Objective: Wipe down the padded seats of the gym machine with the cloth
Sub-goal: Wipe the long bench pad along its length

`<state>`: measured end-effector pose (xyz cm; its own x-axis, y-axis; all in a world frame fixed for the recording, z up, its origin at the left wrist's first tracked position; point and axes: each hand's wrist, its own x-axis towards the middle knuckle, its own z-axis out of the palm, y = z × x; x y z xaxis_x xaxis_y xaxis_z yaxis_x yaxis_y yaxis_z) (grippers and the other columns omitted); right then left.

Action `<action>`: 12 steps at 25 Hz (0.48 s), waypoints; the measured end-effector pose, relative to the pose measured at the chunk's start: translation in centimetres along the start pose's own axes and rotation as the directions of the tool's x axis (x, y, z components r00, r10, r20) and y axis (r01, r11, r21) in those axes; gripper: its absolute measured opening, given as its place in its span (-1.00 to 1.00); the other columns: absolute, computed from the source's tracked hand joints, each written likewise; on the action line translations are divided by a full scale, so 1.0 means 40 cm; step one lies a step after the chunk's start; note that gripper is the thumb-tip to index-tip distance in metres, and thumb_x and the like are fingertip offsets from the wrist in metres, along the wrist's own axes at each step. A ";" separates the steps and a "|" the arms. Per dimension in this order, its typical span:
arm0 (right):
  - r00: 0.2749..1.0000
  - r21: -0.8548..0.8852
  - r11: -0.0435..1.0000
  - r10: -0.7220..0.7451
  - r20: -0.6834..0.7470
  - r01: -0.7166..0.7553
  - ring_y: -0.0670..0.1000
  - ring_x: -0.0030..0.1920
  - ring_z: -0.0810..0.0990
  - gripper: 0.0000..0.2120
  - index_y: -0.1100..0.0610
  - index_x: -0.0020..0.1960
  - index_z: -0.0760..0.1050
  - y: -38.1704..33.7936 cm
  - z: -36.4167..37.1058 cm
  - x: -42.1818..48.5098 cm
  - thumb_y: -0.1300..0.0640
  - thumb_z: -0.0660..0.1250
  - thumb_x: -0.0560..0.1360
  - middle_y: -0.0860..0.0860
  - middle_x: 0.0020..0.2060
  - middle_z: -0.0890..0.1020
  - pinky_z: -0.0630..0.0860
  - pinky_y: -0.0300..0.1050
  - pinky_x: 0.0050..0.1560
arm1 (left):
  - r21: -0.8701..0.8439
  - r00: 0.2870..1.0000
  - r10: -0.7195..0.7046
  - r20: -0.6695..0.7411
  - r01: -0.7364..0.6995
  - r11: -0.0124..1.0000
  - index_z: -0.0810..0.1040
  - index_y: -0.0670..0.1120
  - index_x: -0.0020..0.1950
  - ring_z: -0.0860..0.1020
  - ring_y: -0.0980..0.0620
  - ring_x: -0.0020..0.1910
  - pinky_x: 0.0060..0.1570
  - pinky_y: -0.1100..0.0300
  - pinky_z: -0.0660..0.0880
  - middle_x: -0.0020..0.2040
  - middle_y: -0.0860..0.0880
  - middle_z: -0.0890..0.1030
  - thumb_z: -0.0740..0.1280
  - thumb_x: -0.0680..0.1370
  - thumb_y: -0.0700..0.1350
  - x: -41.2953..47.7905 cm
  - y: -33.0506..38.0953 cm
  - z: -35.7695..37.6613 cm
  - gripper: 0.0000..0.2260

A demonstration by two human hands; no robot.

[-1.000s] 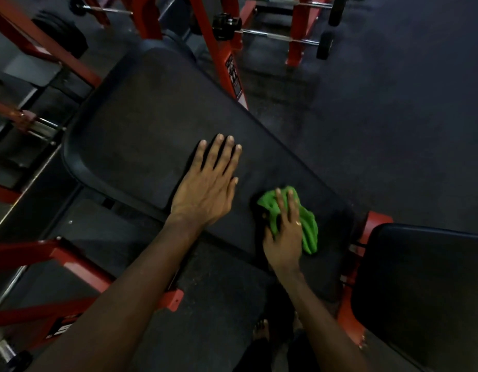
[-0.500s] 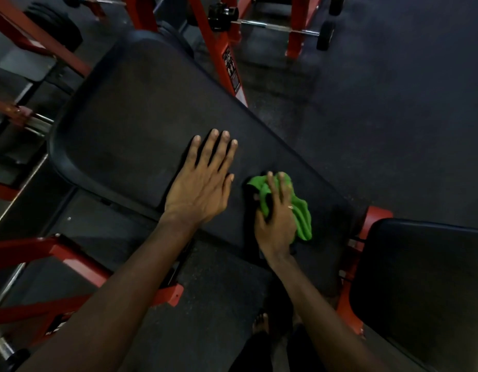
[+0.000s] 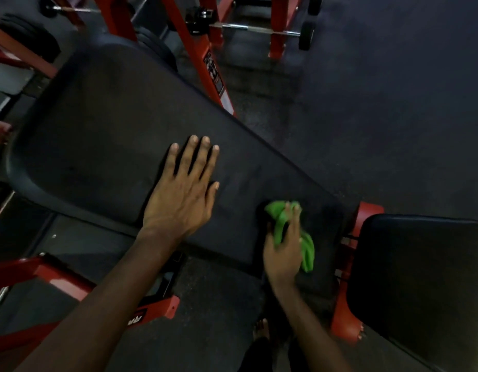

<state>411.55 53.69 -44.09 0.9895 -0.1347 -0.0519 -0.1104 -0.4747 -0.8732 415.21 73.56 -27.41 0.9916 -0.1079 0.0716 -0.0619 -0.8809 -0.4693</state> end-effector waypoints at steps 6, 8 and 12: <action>0.993 -0.083 0.992 -0.090 0.079 0.097 0.12 0.59 0.23 -0.37 0.01 0.60 0.27 0.072 0.010 0.061 -0.11 0.16 0.55 -0.02 0.62 0.21 0.17 0.21 0.57 | -0.048 0.998 -0.058 0.028 0.059 0.997 0.11 -0.16 0.65 0.03 -0.20 0.64 0.58 -0.19 -0.13 0.65 -0.21 0.08 0.03 0.65 0.06 0.010 0.036 -0.018 -0.40; 0.998 -0.075 0.995 0.067 0.012 -0.066 0.10 0.57 0.28 -0.33 -0.02 0.60 0.25 0.097 0.007 0.172 -0.23 0.11 0.54 -0.04 0.61 0.23 0.16 0.25 0.57 | -0.106 0.999 0.024 0.031 -0.021 0.994 0.23 -0.16 0.62 0.09 -0.21 0.63 0.57 -0.17 -0.05 0.63 -0.23 0.14 0.08 0.61 0.03 0.019 0.111 -0.009 -0.41; 0.976 0.007 0.978 0.211 -0.045 -0.211 0.05 0.57 0.27 -0.31 -0.03 0.62 0.15 0.125 -0.012 0.225 -0.29 0.15 0.58 -0.02 0.61 0.24 0.26 0.22 0.53 | -0.193 0.960 0.279 0.010 -0.272 0.943 0.36 -0.12 0.57 0.23 -0.17 0.59 0.56 -0.10 0.12 0.59 -0.22 0.28 0.11 0.62 0.00 0.088 0.264 0.056 -0.48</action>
<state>419.84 49.68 -48.69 0.9388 -0.2704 -0.2132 -0.3158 -0.4292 -0.8462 418.30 64.90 -34.09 0.9359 -0.3450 -0.0709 -0.3501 -0.8899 -0.2924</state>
